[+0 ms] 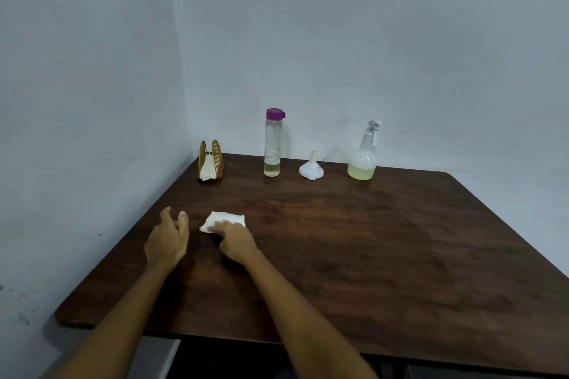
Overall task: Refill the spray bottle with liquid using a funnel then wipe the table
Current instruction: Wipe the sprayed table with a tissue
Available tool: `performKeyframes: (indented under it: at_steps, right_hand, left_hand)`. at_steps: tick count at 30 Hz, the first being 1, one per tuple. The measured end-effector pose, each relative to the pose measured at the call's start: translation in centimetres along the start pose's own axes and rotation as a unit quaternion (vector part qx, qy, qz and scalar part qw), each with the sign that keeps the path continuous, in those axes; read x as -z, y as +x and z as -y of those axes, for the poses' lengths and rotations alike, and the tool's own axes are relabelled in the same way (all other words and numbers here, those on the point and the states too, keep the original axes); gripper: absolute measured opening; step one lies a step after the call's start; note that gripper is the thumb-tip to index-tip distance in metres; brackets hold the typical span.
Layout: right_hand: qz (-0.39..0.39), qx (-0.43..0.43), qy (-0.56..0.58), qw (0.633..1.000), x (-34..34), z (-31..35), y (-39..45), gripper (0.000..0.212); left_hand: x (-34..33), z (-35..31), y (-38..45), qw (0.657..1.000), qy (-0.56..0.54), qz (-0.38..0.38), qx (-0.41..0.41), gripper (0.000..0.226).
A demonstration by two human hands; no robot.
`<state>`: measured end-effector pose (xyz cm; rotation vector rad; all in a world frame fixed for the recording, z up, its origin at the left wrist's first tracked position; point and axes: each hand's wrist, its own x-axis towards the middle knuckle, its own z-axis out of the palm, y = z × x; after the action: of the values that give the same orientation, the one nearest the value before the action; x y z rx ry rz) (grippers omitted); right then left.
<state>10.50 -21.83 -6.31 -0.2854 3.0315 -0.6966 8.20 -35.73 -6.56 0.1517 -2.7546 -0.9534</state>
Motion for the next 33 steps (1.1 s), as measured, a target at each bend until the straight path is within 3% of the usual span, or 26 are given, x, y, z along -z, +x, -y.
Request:
performKeyframes:
  at_steps: [4, 10, 15, 17, 19, 22, 25, 29, 33]
  right_hand:
    - [-0.110, -0.100, 0.103, 0.983, 2.3, -5.4, -6.2, 0.053]
    - [-0.201, -0.285, 0.019, 0.937, 6.8, -14.2, -16.8, 0.052]
    - [-0.261, -0.405, -0.044, 0.875, 6.0, -10.5, -17.8, 0.038]
    - [-0.259, -0.392, -0.047, 0.881, 4.0, -6.5, -16.5, 0.037]
    - [-0.226, -0.326, -0.008, 0.918, 1.3, -2.2, -14.3, 0.039]
    - [-0.129, -0.195, 0.040, 0.971, -2.9, 5.2, -11.4, 0.042]
    - [-0.053, -0.087, 0.047, 0.994, -5.3, 9.8, -11.3, 0.045]
    - [-0.048, -0.027, 0.070, 0.996, -4.0, 7.3, -14.3, 0.054]
    - [-0.125, -0.124, 0.043, 0.983, -0.2, 0.4, -18.8, 0.049]
  left_hand:
    - [0.6, 0.3, -2.3, 0.998, 0.030, 0.041, -0.040, 0.055]
    - [1.1, 1.6, -5.9, 0.997, 0.001, 0.005, -0.072, 0.047]
    - [2.3, 2.2, -6.4, 0.998, -0.022, -0.004, -0.050, 0.048]
    - [2.6, 2.8, -6.8, 0.998, -0.044, -0.014, -0.035, 0.049]
    - [2.8, 3.6, -7.2, 0.997, -0.074, -0.025, -0.023, 0.048]
    - [3.2, 4.6, -7.8, 0.992, -0.120, -0.032, -0.004, 0.047]
    - [3.6, 5.0, -8.3, 0.989, -0.138, -0.041, 0.017, 0.047]
    - [3.5, 4.5, -9.8, 0.994, -0.100, -0.052, -0.004, 0.047]
    - [2.6, 3.3, -12.0, 0.994, -0.066, -0.067, -0.059, 0.045]
